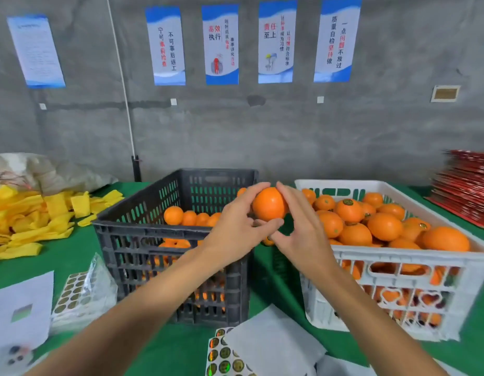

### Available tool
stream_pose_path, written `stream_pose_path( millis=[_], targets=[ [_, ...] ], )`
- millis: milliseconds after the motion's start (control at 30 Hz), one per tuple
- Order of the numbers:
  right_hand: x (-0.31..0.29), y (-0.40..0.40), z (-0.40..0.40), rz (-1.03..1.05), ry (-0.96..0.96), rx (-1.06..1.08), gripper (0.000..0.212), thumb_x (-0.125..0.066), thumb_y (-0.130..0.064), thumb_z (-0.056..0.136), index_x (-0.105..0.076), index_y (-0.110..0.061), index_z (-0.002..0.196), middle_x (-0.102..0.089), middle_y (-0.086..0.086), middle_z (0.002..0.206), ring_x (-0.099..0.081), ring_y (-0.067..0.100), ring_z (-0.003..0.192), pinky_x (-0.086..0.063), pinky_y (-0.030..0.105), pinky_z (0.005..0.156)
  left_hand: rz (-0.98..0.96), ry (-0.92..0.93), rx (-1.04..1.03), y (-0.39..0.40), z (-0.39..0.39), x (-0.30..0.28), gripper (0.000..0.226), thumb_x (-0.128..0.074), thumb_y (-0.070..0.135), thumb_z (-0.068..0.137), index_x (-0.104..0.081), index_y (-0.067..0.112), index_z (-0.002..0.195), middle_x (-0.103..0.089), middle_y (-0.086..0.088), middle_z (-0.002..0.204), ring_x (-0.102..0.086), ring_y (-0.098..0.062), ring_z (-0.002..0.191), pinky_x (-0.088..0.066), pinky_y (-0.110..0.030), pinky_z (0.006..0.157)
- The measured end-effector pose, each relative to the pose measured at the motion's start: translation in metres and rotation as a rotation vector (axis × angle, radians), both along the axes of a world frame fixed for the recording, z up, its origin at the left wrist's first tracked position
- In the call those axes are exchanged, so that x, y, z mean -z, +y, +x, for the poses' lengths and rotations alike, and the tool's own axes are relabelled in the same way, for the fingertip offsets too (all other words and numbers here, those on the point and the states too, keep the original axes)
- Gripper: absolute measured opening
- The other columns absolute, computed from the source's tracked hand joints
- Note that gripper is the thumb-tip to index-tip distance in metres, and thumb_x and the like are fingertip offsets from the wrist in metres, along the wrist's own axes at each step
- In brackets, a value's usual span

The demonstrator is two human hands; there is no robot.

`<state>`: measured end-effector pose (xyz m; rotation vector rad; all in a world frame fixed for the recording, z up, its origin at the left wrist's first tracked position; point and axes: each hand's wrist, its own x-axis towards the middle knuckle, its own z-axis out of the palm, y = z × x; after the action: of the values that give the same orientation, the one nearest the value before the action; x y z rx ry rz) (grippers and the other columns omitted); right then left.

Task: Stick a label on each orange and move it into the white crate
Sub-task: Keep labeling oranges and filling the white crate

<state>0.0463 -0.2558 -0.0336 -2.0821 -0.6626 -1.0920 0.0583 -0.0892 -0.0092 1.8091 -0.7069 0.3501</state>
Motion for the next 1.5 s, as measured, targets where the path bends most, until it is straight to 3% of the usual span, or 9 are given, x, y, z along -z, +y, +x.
stream_pose_path(
  millis=[233,433,600,767,867,1000,1133,1300,1500],
  targets=[
    [0.108,-0.036,-0.046,-0.03,0.37,-0.061,0.085,-0.081,-0.029,0.09,-0.029,-0.035,0.156,-0.04,-0.014,0.15,-0.042,-0.004,0.13,-0.045,0.025,0.108,0.094,0.139,-0.031,-0.022,-0.037,0.116,0.068,-0.081,0.046,0.08,-0.049,0.044,0.14,-0.055,0.011,0.137,-0.065,-0.008,0.115,-0.061,-0.033,0.089],
    [0.176,-0.032,-0.073,-0.149,0.84,-0.075,0.093,-0.047,-0.083,0.089,-0.003,-0.044,0.161,-0.024,-0.03,0.157,-0.033,-0.01,0.137,-0.037,0.026,0.112,0.027,0.233,-0.201,-0.006,-0.06,0.183,0.059,-0.076,0.054,0.082,-0.05,0.045,0.134,-0.059,0.017,0.13,-0.065,-0.007,0.111,-0.059,-0.028,0.088],
    [0.185,-0.043,-0.085,-0.505,0.773,-0.014,0.057,-0.031,-0.058,0.108,-0.039,-0.03,0.157,-0.043,-0.01,0.16,-0.038,0.006,0.145,-0.03,0.025,0.118,-0.05,0.281,-0.236,0.004,-0.075,0.208,0.055,-0.08,0.046,0.084,-0.051,0.048,0.132,-0.061,0.019,0.124,-0.067,-0.004,0.101,-0.056,-0.019,0.078],
    [0.175,-0.082,-0.104,-0.626,0.773,0.039,0.056,-0.022,-0.06,0.108,-0.063,-0.033,0.135,-0.056,-0.015,0.147,-0.042,0.002,0.143,-0.041,0.029,0.112,-0.037,0.368,-0.226,0.008,-0.079,0.218,0.059,-0.076,0.058,0.079,-0.048,0.053,0.13,-0.06,0.016,0.122,-0.07,-0.006,0.091,-0.057,-0.02,0.076],
    [0.164,-0.103,-0.113,-0.641,0.706,0.207,0.063,-0.022,-0.066,0.106,-0.074,-0.031,0.1,-0.074,-0.016,0.114,-0.066,0.005,0.107,-0.051,0.029,0.095,-0.048,0.387,-0.21,0.011,-0.08,0.22,0.06,-0.076,0.061,0.078,-0.048,0.051,0.13,-0.06,0.015,0.122,-0.069,-0.005,0.096,-0.057,-0.019,0.078],
    [0.149,-0.11,-0.109,-0.738,0.614,0.392,0.074,-0.012,-0.065,0.104,-0.05,-0.017,0.062,-0.053,0.002,0.058,-0.053,0.012,0.055,-0.05,0.03,0.066,-0.016,0.39,-0.211,0.02,-0.08,0.221,0.061,-0.079,0.059,0.077,-0.049,0.048,0.129,-0.059,0.016,0.123,-0.068,-0.008,0.098,-0.058,-0.022,0.078],
    [0.145,-0.087,-0.09,-0.524,0.599,0.168,0.052,-0.037,-0.067,0.098,-0.076,-0.032,0.092,-0.071,-0.018,0.093,-0.063,0.003,0.086,-0.053,0.024,0.083,-0.046,0.382,-0.238,0.018,-0.077,0.214,0.059,-0.075,0.065,0.077,-0.048,0.048,0.127,-0.059,0.017,0.121,-0.066,-0.004,0.098,-0.057,-0.021,0.077],
    [0.158,-0.043,-0.074,-0.477,0.87,-0.242,0.074,-0.06,-0.078,0.085,-0.053,-0.038,0.147,-0.037,-0.031,0.155,-0.027,-0.015,0.14,-0.02,0.012,0.114,-0.113,0.409,-0.235,0.012,-0.078,0.215,0.058,-0.065,0.069,0.08,-0.048,0.041,0.128,-0.062,0.009,0.116,-0.066,-0.002,0.094,-0.052,-0.013,0.075],
    [0.189,-0.038,-0.078,-0.523,0.865,-0.244,0.073,-0.052,-0.076,0.09,-0.043,-0.04,0.153,-0.023,-0.037,0.159,-0.011,-0.018,0.147,-0.01,0.023,0.126,-0.207,0.469,-0.214,0.015,-0.08,0.223,0.059,-0.053,0.074,0.083,-0.045,0.039,0.13,-0.061,0.002,0.096,-0.063,-0.002,0.07,-0.05,-0.016,0.066]
  ],
)
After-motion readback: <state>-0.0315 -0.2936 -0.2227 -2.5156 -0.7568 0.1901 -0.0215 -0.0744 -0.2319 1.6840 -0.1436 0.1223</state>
